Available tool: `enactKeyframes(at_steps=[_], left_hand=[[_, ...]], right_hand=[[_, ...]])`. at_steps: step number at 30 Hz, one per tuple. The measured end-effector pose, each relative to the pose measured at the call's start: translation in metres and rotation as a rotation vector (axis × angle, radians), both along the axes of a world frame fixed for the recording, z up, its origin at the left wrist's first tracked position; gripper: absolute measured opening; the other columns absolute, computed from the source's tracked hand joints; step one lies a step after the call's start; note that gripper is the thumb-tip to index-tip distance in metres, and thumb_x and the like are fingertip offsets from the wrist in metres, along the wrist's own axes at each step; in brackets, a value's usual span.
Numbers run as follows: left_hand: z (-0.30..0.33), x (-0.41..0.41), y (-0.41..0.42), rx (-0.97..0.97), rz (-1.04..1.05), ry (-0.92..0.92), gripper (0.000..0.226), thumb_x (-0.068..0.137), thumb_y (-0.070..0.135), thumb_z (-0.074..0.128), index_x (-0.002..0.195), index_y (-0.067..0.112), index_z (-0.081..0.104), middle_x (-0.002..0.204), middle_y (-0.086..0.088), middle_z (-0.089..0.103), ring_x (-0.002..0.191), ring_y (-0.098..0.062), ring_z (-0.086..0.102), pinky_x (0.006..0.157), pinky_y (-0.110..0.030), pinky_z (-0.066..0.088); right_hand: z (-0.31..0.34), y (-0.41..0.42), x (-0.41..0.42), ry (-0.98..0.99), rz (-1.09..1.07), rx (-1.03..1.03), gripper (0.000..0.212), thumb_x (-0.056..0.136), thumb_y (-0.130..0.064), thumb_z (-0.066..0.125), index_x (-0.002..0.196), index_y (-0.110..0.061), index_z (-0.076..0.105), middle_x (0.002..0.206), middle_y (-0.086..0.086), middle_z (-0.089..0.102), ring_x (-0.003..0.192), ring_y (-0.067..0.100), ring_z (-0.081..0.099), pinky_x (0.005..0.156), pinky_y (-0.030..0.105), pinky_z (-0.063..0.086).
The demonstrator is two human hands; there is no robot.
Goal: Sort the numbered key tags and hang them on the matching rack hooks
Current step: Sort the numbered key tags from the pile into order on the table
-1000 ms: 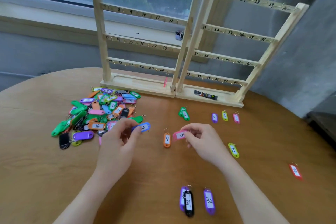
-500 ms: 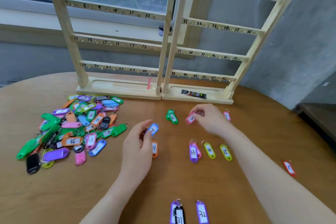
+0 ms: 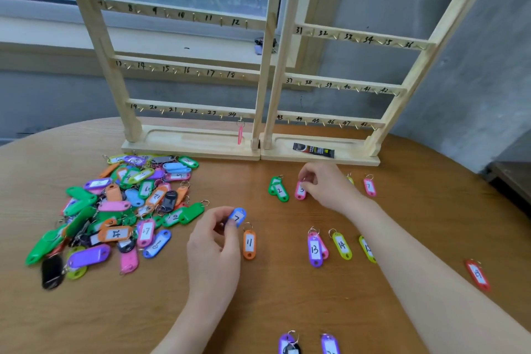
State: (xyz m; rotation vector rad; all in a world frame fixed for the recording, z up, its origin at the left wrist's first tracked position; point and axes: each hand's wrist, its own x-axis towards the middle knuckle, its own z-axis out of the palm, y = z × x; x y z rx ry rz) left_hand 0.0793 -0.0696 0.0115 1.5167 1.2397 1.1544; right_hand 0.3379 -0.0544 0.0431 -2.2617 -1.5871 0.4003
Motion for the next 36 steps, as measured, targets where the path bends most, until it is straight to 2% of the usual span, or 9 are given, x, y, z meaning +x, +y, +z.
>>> enactKeyframes(at_steps=[3,6,10,13,16,20,24,31,36], left_hand=[[-0.002,-0.001,0.001,-0.003,-0.004,0.009,0.020,0.094,0.011,0.065,0.089,0.031,0.066,0.071,0.011,0.058,0.062,-0.009,0.049,0.061,-0.024,0.038],[-0.002,-0.004,0.000,-0.003,-0.046,0.031,0.019,0.093,0.013,0.066,0.091,0.031,0.066,0.077,0.014,0.064,0.066,-0.010,0.051,0.063,-0.025,0.041],[0.002,-0.005,0.000,0.010,-0.125,-0.003,0.038,0.093,0.006,0.067,0.115,0.037,0.065,0.081,0.010,0.068,0.061,-0.009,0.046,0.060,-0.017,0.040],[0.008,0.003,-0.001,0.027,-0.182,-0.022,0.047,0.094,0.003,0.064,0.125,0.039,0.065,0.081,0.008,0.066,0.059,-0.008,0.039,0.056,-0.014,0.036],[0.012,0.015,-0.005,0.051,-0.228,-0.006,0.043,0.096,0.007,0.063,0.122,0.041,0.067,0.085,0.012,0.068,0.065,-0.010,0.051,0.059,-0.015,0.040],[0.008,0.034,-0.007,0.023,-0.282,-0.004,0.039,0.097,0.010,0.063,0.115,0.045,0.069,0.089,0.008,0.072,0.073,-0.014,0.061,0.065,-0.024,0.044],[0.013,0.061,-0.009,0.052,-0.361,0.003,0.037,0.096,0.005,0.063,0.108,0.039,0.068,0.084,0.002,0.071,0.075,-0.021,0.060,0.062,-0.020,0.041],[0.025,0.144,0.003,0.070,-0.497,0.094,0.027,0.093,0.006,0.065,0.102,0.031,0.062,0.084,-0.003,0.069,0.078,-0.022,0.062,0.065,-0.021,0.046],[0.027,0.211,0.022,0.116,-0.648,0.273,0.023,0.092,0.010,0.067,0.097,0.031,0.061,0.078,0.001,0.068,0.075,-0.018,0.064,0.070,-0.033,0.053]], right_hand=[[-0.001,0.002,-0.002,-0.055,0.028,-0.007,0.011,0.097,-0.014,0.061,0.101,-0.022,0.068,0.096,-0.006,0.056,0.087,0.013,0.054,0.078,0.029,0.046],[-0.002,-0.002,-0.004,-0.048,0.028,0.013,0.014,0.099,-0.014,0.059,0.107,-0.022,0.067,0.102,-0.006,0.053,0.092,0.013,0.051,0.080,0.027,0.041],[0.002,-0.021,0.005,0.030,-0.002,0.082,0.014,0.099,-0.021,0.061,0.112,-0.025,0.065,0.107,-0.010,0.052,0.087,0.005,0.049,0.083,0.025,0.044],[0.005,-0.044,0.020,0.099,-0.056,0.151,0.010,0.096,-0.024,0.065,0.097,-0.033,0.062,0.099,-0.016,0.055,0.083,0.002,0.054,0.075,0.022,0.041],[0.004,-0.071,0.036,0.180,-0.154,0.233,0.013,0.093,-0.025,0.067,0.087,-0.036,0.065,0.092,-0.016,0.066,0.085,0.005,0.060,0.073,0.021,0.044],[0.001,-0.104,0.054,0.268,-0.245,0.344,0.013,0.093,-0.017,0.069,0.086,-0.028,0.071,0.085,-0.012,0.070,0.077,-0.004,0.060,0.067,0.007,0.043],[-0.012,-0.129,0.077,0.275,-0.352,0.439,0.016,0.094,-0.017,0.068,0.081,-0.026,0.071,0.075,-0.007,0.069,0.071,0.004,0.059,0.063,0.014,0.043],[-0.026,-0.127,0.096,0.243,-0.419,0.513,0.014,0.098,-0.017,0.062,0.088,-0.025,0.067,0.083,-0.011,0.066,0.082,0.005,0.060,0.067,0.011,0.040],[-0.035,-0.129,0.101,0.271,-0.440,0.538,0.014,0.098,-0.015,0.059,0.089,-0.024,0.066,0.083,-0.011,0.064,0.079,0.000,0.058,0.066,0.006,0.041]])
